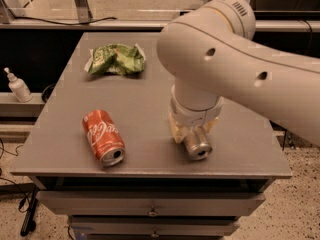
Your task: Place redbull can upright
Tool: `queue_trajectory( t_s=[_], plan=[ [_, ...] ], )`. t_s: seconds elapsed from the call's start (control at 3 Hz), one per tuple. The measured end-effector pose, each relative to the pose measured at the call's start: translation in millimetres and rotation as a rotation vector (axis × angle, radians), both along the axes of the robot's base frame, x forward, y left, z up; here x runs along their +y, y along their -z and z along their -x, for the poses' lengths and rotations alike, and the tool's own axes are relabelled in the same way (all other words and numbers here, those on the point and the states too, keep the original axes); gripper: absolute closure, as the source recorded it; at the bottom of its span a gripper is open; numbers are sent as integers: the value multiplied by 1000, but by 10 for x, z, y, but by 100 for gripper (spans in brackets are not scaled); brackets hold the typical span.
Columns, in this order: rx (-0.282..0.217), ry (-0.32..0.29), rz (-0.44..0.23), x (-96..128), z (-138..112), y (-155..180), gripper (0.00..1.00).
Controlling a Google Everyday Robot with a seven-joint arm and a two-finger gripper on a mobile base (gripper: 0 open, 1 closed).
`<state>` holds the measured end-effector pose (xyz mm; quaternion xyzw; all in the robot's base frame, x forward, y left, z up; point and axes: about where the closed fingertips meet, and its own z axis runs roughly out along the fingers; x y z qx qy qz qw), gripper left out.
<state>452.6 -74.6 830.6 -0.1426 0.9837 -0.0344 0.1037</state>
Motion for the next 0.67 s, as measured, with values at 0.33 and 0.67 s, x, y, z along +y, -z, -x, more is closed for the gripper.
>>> queue_trajectory(
  t_s=[0.33,0.67],
  plan=[
    [10,-1,1,-116,-141,-142,85],
    [14,35,-88,-295,-343,-356,100]
  ],
)
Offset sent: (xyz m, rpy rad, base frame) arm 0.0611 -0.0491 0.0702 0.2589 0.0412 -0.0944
